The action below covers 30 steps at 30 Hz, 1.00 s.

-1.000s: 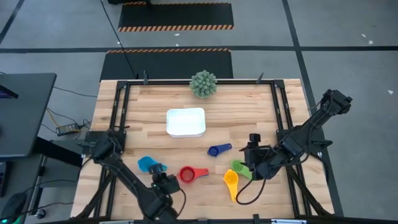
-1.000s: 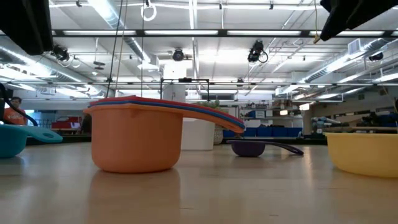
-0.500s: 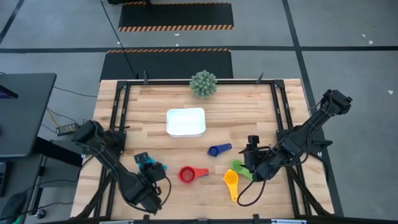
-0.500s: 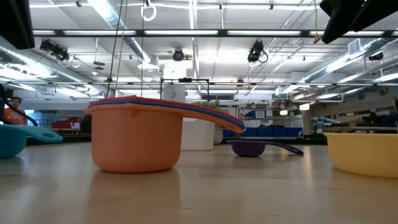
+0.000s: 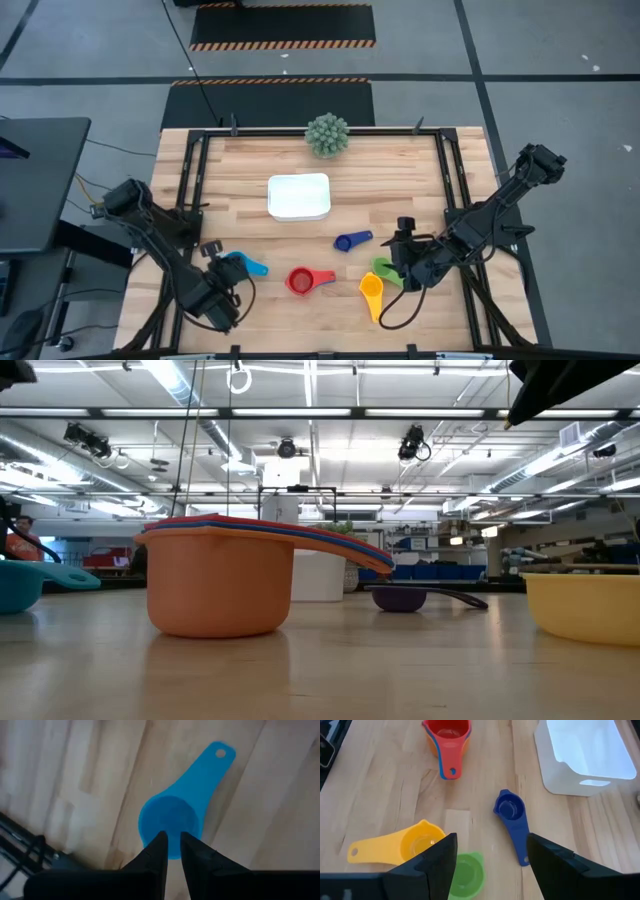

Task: Nest measuring cups in basket
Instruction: Stack the light blue measuring cup on the top of the red measuring cup

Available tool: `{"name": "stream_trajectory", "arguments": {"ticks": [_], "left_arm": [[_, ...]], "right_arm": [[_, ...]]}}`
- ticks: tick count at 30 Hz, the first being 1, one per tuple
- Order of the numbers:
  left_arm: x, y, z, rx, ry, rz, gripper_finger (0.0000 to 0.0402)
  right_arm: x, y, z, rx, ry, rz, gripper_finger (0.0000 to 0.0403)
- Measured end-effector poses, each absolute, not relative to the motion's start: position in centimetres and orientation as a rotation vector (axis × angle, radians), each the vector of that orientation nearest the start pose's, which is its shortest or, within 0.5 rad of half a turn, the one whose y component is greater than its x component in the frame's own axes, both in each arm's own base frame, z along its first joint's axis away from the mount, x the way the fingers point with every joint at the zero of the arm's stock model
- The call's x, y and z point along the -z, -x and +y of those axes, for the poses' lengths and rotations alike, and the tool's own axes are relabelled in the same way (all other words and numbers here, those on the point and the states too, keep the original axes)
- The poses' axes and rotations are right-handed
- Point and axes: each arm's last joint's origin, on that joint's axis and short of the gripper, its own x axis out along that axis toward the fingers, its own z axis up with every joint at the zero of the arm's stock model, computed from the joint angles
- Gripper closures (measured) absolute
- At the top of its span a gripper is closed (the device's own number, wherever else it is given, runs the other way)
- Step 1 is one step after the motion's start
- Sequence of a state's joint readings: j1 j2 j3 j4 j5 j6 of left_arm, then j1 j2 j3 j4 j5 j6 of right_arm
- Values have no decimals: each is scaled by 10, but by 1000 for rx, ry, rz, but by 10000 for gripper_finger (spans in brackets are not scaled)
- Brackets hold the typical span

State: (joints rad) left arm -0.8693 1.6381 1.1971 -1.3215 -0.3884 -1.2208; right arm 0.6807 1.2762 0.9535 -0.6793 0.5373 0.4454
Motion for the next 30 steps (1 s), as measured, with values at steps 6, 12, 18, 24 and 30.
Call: {"name": "stream_trajectory", "arguments": {"ticks": [6, 12, 18, 24, 30], "left_arm": [[-208, -168, -182, -469, 66, 1262, 341], [-199, -172, -184, -429, 140, 1249, 278], [-198, -175, -190, -350, 160, 1273, 205], [-194, -177, -189, -357, 124, 1288, 205], [-176, -185, -189, -358, 35, 1357, 213]], "right_arm": [[-258, -203, 139, 70, 141, 817, 159], [-258, -204, 137, 70, 148, 821, 159], [-258, -204, 137, 65, 156, 822, 159], [-258, -204, 138, 58, 153, 816, 159], [-259, -203, 142, 40, 148, 801, 159]]}}
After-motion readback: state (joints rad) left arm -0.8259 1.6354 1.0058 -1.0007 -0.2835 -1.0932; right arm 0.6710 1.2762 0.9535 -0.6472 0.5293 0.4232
